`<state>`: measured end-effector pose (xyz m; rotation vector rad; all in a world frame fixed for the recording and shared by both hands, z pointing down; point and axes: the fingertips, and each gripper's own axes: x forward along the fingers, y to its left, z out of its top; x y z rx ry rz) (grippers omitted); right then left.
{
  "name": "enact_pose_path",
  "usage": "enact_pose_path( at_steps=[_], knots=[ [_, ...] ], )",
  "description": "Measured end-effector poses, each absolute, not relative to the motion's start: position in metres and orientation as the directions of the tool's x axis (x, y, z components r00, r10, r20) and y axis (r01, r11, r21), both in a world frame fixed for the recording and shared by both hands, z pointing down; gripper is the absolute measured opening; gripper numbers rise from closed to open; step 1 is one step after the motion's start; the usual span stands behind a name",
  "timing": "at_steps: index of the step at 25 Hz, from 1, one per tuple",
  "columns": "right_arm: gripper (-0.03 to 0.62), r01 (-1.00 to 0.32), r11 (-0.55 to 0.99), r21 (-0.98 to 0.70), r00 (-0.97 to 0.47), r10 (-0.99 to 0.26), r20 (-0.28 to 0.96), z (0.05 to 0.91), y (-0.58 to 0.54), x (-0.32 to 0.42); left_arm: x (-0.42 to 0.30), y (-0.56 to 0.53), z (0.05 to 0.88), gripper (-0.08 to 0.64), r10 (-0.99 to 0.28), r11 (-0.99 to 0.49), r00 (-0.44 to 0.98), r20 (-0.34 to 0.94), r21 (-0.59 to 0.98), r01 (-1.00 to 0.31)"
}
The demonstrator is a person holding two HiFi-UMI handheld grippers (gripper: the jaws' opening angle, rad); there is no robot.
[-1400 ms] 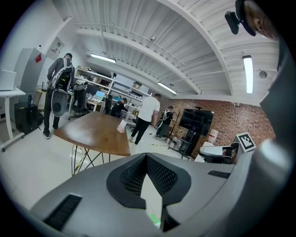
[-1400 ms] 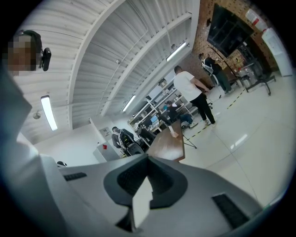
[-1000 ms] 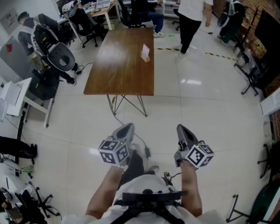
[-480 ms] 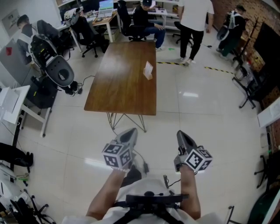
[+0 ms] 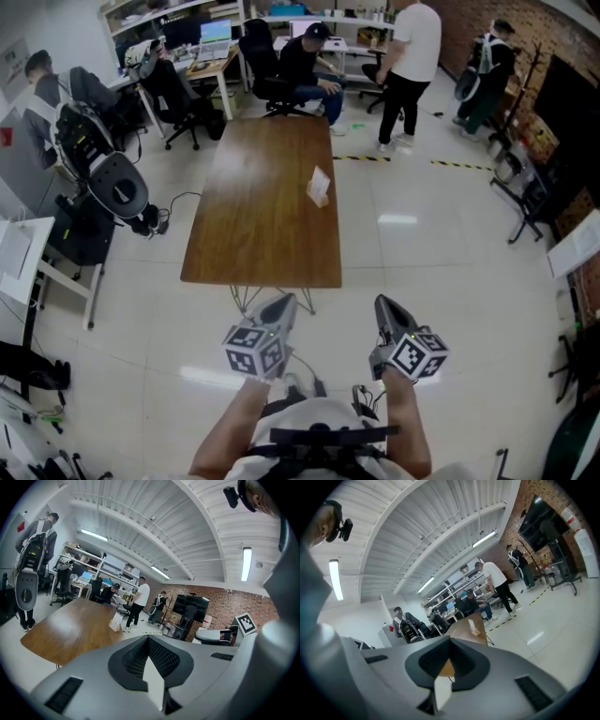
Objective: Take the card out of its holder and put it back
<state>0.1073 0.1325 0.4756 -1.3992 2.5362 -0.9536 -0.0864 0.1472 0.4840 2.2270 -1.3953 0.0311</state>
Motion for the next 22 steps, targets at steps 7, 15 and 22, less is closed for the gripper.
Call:
enact_pose_path(
  at_steps=[7,15,22],
  knots=[
    [0.008,-0.678,0.459,-0.574,-0.633,-0.761,0.141,0.465,0.11,0.063,-0.104,0.119,0.495,0.0,-0.786,-0.394,0.542,0.297,0.435,-0.81],
    [0.008,-0.626,0.456,-0.633,-0.646,-0.758,0.092,0.465,0.104,0.043,-0.109,0.104,0.496,0.0,-0.738,-0.463,0.612,0.284,0.446,-0.765],
    [0.008,-0.644,0.457,-0.614,-0.639,-0.763,0.103,0.47,0.083,0.055,-0.102,0.082,0.503,0.0,-0.741,-0.456,0.616,0.268,0.473,-0.754]
  ],
)
